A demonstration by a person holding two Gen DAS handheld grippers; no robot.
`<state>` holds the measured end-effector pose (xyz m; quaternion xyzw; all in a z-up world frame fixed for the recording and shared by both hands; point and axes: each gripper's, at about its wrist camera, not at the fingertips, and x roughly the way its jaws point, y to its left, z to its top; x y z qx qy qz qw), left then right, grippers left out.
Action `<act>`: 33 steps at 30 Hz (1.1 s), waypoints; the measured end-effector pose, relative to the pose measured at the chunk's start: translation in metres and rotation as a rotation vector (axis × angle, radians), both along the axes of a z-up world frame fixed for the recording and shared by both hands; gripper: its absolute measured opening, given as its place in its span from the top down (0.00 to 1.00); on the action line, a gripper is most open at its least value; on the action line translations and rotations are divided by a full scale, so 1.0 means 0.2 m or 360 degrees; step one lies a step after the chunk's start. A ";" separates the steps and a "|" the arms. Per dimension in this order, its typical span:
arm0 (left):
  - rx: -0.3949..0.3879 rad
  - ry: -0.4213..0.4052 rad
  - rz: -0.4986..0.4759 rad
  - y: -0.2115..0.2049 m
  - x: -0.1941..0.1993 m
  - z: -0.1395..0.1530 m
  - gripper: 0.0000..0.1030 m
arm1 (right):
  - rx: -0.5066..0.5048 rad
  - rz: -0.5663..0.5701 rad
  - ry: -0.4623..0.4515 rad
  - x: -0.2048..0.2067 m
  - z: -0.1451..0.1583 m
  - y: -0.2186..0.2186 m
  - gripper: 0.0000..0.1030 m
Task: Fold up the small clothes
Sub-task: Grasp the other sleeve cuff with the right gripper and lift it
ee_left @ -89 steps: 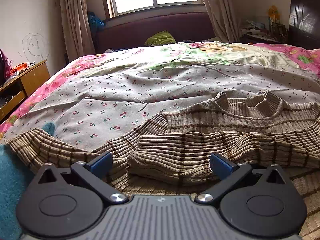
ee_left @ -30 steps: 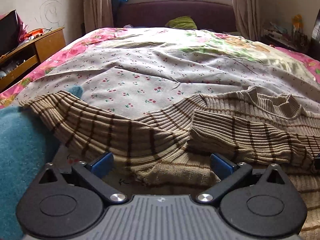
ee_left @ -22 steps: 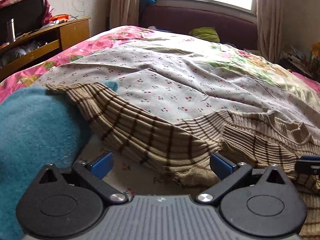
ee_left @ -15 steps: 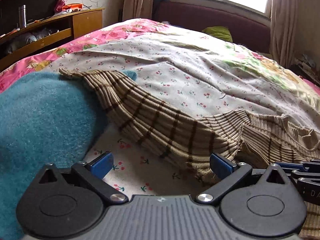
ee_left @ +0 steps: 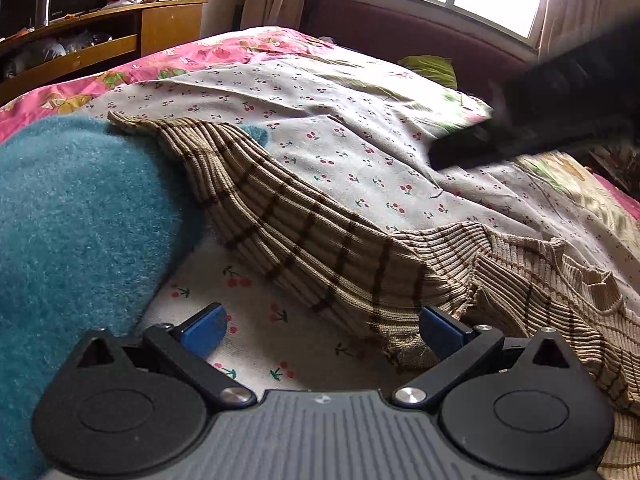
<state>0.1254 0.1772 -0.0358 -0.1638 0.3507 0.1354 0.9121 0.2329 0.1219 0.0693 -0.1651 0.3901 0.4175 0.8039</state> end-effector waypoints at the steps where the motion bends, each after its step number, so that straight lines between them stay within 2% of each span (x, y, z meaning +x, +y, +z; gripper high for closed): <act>1: -0.0009 -0.0005 0.0000 0.00 0.00 0.00 0.00 | -0.0011 0.0056 0.0005 0.00 0.01 0.09 0.75; 6: -0.0051 -0.0031 0.0026 0.05 0.01 0.00 0.00 | -0.0088 0.0290 0.0022 0.00 0.02 0.54 0.75; 8: -0.0080 -0.0041 0.0048 0.08 0.01 0.00 0.00 | -0.0135 0.0378 0.0035 -0.02 0.00 0.69 0.67; 11: -0.0106 -0.0057 0.0051 0.10 0.00 -0.01 0.00 | -0.0195 0.0471 0.0029 -0.06 -0.05 0.88 0.61; 13: -0.0098 -0.0056 0.0041 0.10 0.01 -0.01 0.00 | -0.0315 0.0465 -0.0040 -0.08 -0.12 1.00 0.59; 16: -0.0108 -0.0060 0.0035 0.10 0.01 -0.01 0.00 | -0.0466 0.0350 -0.0116 -0.07 -0.22 1.07 0.65; 18: -0.0110 -0.0070 0.0035 0.10 0.01 -0.02 0.00 | -0.0455 0.0272 -0.0112 -0.05 -0.22 1.04 0.84; 19: -0.0102 -0.0073 0.0034 0.10 0.01 -0.02 0.00 | -0.0429 0.0251 -0.0119 -0.04 -0.20 1.01 0.90; 20: -0.0089 -0.0072 0.0032 0.09 0.01 -0.02 0.00 | -0.0390 0.0231 -0.0130 -0.04 -0.16 0.97 0.92; 24: -0.0044 -0.0095 0.0033 0.07 0.02 -0.02 0.00 | -0.0174 0.0042 -0.0144 0.00 0.04 0.72 0.93; 29: 0.0020 -0.0158 0.0002 0.01 0.01 0.00 0.00 | 0.0182 -0.0309 -0.0135 0.00 0.32 0.13 0.94; 33: 0.0206 -0.0221 -0.0118 -0.12 0.01 0.05 0.00 | 0.0577 -0.0701 -0.0069 -0.11 0.39 -0.54 0.94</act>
